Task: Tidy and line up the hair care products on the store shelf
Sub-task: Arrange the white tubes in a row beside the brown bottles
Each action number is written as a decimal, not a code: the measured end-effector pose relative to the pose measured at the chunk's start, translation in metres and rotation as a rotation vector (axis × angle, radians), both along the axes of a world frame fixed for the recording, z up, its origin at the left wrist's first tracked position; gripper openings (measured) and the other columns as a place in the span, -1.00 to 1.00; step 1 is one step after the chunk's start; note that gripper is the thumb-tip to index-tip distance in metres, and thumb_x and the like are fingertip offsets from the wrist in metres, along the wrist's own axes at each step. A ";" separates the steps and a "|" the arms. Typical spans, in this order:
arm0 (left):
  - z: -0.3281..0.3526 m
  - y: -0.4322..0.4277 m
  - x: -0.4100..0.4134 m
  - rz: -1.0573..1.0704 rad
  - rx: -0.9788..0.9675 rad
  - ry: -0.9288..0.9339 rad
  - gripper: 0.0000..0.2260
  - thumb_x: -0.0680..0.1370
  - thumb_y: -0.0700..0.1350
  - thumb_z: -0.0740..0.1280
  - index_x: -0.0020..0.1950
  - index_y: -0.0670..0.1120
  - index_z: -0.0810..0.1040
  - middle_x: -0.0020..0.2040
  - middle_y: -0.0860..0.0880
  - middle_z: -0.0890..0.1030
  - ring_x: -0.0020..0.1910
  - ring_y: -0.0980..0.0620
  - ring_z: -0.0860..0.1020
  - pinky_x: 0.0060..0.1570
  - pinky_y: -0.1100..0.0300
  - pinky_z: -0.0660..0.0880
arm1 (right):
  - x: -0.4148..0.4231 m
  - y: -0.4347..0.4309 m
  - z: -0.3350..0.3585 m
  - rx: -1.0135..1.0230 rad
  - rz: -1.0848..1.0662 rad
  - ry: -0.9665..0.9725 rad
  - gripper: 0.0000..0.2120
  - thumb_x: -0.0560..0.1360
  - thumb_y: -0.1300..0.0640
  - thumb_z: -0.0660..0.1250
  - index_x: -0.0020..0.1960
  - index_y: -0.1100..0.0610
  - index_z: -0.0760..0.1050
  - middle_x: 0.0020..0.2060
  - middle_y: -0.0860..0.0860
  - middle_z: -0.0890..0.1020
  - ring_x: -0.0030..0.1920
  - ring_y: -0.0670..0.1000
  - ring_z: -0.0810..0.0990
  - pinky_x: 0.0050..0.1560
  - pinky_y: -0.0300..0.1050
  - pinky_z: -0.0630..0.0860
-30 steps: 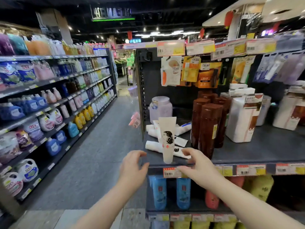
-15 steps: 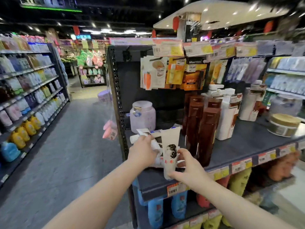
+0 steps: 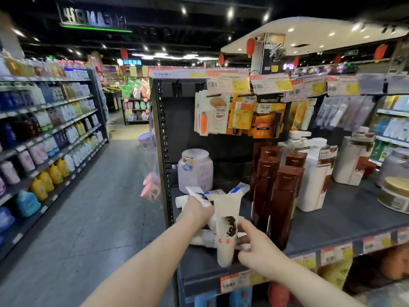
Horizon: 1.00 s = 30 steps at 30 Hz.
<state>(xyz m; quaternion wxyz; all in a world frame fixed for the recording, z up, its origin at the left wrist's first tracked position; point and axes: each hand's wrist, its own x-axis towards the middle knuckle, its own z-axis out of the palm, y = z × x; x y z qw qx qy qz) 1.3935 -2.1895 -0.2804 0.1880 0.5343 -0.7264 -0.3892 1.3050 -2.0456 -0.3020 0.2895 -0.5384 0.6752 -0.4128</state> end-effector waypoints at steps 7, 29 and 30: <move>0.007 0.005 0.016 0.033 0.215 0.557 -0.63 0.48 -0.19 0.33 0.27 -0.16 0.41 0.08 -0.13 0.60 -0.05 -0.09 0.59 -0.19 0.04 0.63 | -0.023 -0.017 0.010 -0.068 -0.028 -0.026 -0.45 0.34 0.52 0.02 0.07 -0.04 0.42 0.14 -0.01 0.51 -0.02 0.01 0.55 -0.12 -0.24 0.56; -0.045 0.075 0.081 -0.070 -0.113 0.412 -0.52 0.40 -0.33 0.40 0.04 0.21 0.38 -0.01 0.19 0.58 -0.05 0.25 0.57 -0.04 0.27 0.51 | -0.011 -0.012 -0.007 0.086 0.056 0.081 -0.58 0.31 0.17 0.45 0.06 -0.19 0.44 -0.03 -0.17 0.63 0.00 -0.19 0.58 0.11 -0.11 0.54; -0.047 0.076 0.081 -0.078 -0.112 0.408 -0.52 0.40 -0.33 0.40 0.05 0.22 0.37 -0.01 0.19 0.58 -0.05 0.29 0.57 -0.08 0.30 0.52 | -0.011 -0.012 -0.007 0.081 0.053 0.081 -0.59 0.31 0.18 0.46 0.01 -0.21 0.44 -0.06 -0.16 0.63 -0.02 -0.19 0.59 0.11 -0.09 0.55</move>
